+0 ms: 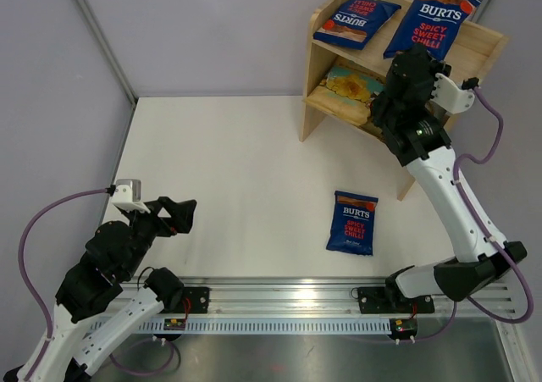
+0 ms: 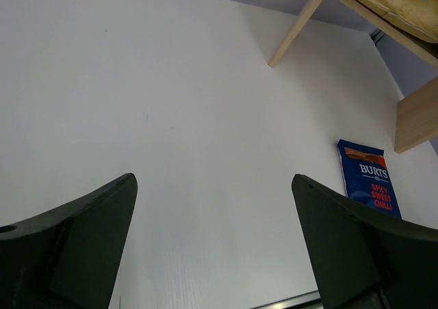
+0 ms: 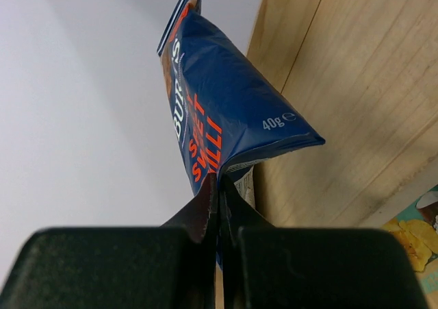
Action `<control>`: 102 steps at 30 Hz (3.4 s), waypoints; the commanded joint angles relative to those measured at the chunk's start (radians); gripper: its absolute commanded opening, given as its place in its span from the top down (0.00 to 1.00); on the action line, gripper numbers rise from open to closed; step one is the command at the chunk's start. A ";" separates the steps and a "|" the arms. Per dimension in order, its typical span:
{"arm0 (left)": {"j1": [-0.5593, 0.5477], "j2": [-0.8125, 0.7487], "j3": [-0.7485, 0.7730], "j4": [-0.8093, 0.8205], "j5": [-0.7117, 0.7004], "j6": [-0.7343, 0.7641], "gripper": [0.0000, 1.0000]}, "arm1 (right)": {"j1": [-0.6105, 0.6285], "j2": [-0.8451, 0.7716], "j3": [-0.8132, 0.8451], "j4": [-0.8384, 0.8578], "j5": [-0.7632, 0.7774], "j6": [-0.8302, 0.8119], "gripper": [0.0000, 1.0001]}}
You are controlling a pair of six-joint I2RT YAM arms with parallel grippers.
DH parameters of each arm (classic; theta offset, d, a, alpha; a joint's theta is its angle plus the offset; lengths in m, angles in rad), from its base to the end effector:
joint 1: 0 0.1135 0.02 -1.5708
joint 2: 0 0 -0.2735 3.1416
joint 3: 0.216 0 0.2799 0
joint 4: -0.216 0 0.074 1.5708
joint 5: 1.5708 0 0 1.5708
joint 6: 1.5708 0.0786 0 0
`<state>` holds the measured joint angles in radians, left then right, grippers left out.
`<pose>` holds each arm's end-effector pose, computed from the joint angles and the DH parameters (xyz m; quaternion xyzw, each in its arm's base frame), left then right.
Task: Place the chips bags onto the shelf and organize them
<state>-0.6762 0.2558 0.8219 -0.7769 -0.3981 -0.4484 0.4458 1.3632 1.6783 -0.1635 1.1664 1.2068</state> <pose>0.0949 -0.0371 0.3493 -0.0369 0.7714 -0.1985 0.6034 0.3097 0.0679 0.5387 0.5899 0.3498 0.2226 0.6929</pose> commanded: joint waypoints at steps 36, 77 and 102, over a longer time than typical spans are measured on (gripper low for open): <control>-0.003 -0.049 -0.004 0.024 -0.001 0.019 0.01 | -0.071 0.264 0.414 -0.584 -0.103 0.418 0.67; -0.003 0.170 -0.085 0.244 0.261 -0.110 0.01 | -0.071 -0.370 -0.372 -0.015 -0.772 0.015 0.01; -0.390 1.592 0.457 0.670 0.475 -0.294 0.10 | -0.071 -0.897 -0.621 -0.812 -1.156 -0.742 0.01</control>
<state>-1.0496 1.7805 1.1851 -0.1032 0.0803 -0.7296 0.3763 0.4847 1.0229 -0.9192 0.0429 0.5339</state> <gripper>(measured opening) 0.924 0.993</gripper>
